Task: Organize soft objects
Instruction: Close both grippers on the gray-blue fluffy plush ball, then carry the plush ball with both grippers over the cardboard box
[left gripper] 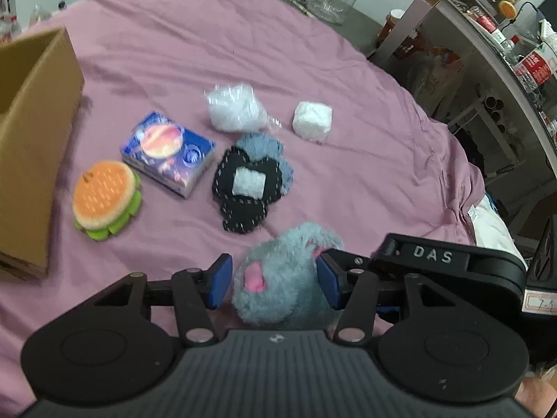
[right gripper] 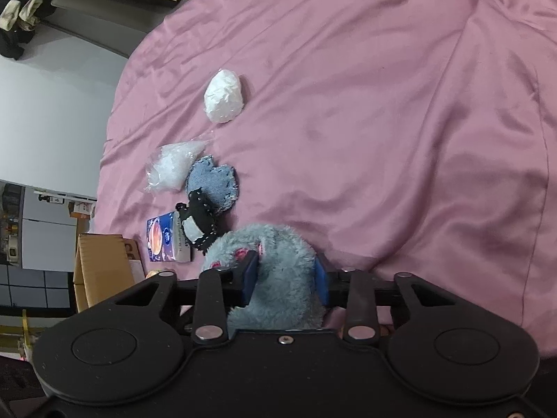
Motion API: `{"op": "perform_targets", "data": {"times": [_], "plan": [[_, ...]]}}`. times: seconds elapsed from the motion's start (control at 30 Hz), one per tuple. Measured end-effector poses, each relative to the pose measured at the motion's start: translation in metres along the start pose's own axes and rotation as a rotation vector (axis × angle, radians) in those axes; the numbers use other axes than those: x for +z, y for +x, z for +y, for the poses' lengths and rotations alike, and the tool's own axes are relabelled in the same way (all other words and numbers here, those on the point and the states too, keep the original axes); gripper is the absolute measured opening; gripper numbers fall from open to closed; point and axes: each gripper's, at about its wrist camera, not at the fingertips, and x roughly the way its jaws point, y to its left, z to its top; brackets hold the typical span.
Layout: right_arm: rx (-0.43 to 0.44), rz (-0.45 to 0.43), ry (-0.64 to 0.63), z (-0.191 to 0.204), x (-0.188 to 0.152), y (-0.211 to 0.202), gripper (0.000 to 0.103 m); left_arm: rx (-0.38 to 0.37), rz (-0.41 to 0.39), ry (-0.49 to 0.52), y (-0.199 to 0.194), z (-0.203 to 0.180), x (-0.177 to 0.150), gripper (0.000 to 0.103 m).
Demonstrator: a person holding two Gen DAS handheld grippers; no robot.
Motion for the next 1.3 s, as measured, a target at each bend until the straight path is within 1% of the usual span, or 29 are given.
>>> {"op": "perform_targets", "data": {"times": [0.07,0.13,0.17,0.27,0.37,0.5,0.7,0.83,1.1,1.3], "plan": [[0.022,-0.022,-0.016,0.002,-0.001,-0.004,0.031,-0.015,0.012,-0.033,0.005,0.003,-0.002,0.044],[0.059,-0.048,-0.029,0.004,-0.002,-0.010,0.030,-0.017,0.007,-0.067,0.004,0.006,-0.002,0.041],[0.092,-0.056,-0.023,0.004,-0.003,-0.012,0.029,-0.022,-0.003,-0.074,0.001,0.006,-0.002,0.041],[0.162,-0.076,-0.027,0.007,-0.004,-0.020,0.028,-0.024,-0.047,-0.061,-0.014,0.006,0.001,0.039],[0.193,-0.110,-0.068,0.017,-0.007,-0.030,0.028,-0.030,-0.083,-0.045,-0.030,0.008,0.006,0.039],[0.216,-0.145,-0.086,0.029,-0.016,-0.044,0.028,-0.042,-0.112,-0.037,-0.047,0.009,0.009,0.039],[0.230,-0.186,-0.111,0.049,-0.033,-0.054,0.027,-0.038,-0.146,-0.006,-0.075,0.010,0.012,0.038],[0.236,-0.210,-0.157,0.069,-0.045,-0.060,0.027,-0.039,-0.168,-0.013,-0.093,0.018,0.013,0.038],[0.258,-0.239,-0.208,0.098,-0.066,-0.071,0.027,-0.053,-0.225,-0.032,-0.130,0.041,0.013,0.038],[0.264,-0.257,-0.237,0.117,-0.078,-0.078,0.027,-0.060,-0.252,-0.038,-0.148,0.051,0.013,0.038]]}}
